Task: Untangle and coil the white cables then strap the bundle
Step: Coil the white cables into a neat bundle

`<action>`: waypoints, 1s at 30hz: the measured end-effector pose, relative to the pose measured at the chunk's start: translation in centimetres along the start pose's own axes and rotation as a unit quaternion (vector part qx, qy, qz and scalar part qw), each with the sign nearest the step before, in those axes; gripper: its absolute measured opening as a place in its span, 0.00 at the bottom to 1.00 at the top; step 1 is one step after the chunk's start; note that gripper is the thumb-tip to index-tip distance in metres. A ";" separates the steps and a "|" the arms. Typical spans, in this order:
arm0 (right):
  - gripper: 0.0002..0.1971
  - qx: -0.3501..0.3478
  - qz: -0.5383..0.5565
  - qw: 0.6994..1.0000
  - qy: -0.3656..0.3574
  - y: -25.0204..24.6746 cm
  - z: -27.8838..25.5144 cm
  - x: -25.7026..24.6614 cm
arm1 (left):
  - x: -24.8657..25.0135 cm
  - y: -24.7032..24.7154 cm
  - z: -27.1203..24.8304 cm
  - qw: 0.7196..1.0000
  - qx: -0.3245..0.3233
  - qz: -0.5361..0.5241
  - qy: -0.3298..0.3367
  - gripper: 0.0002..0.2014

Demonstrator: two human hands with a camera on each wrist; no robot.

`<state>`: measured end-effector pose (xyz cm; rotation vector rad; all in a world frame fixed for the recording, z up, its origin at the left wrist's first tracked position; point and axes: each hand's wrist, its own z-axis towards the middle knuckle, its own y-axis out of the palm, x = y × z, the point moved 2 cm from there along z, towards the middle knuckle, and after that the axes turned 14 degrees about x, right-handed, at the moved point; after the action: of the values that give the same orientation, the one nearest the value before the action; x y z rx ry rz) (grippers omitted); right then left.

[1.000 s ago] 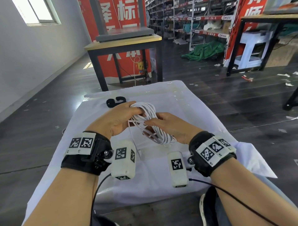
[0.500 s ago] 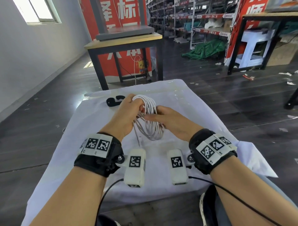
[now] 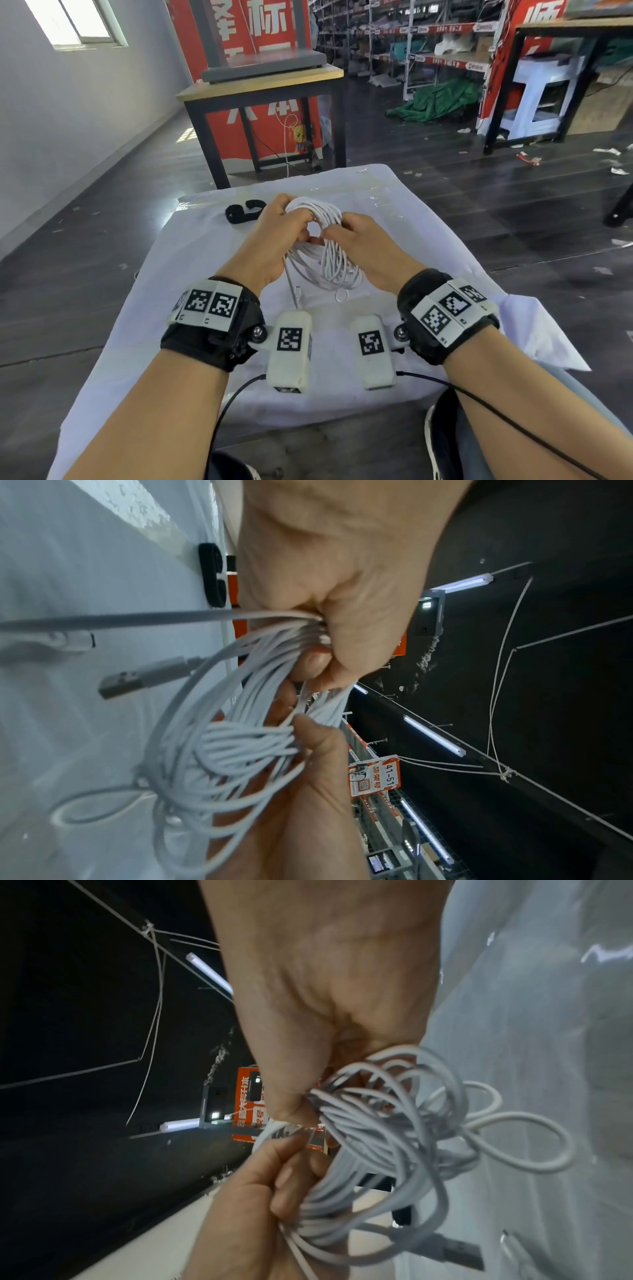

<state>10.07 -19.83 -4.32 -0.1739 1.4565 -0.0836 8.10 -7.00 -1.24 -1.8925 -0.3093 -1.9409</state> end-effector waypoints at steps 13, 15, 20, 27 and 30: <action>0.11 -0.112 0.134 0.983 0.058 0.2 -0.5 -0.2 | -0.3 -1.7 0.6 0.986 -0.147 0.006 -0.076 0.07; 0.11 -0.138 0.115 0.983 0.044 0.1 -0.5 -0.3 | -0.2 -2.1 0.9 0.984 -0.158 -0.010 -0.087 0.08; 0.14 -0.122 0.117 0.985 0.027 -0.5 -0.3 -0.2 | -0.7 -1.6 0.5 0.970 -0.151 -0.156 -0.105 0.10; 0.14 -0.015 0.228 0.971 0.076 -0.5 0.0 0.0 | -0.9 0.4 -0.4 0.976 -0.111 -0.173 -0.074 0.08; 0.11 -0.004 0.261 0.960 0.099 -0.5 -0.1 -0.2 | -1.0 0.5 -0.3 0.981 -0.061 -0.163 -0.083 0.08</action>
<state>10.00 -20.28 -4.09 0.2215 1.6605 0.3433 8.06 -7.40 -2.29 -2.2044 -0.5947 -2.0482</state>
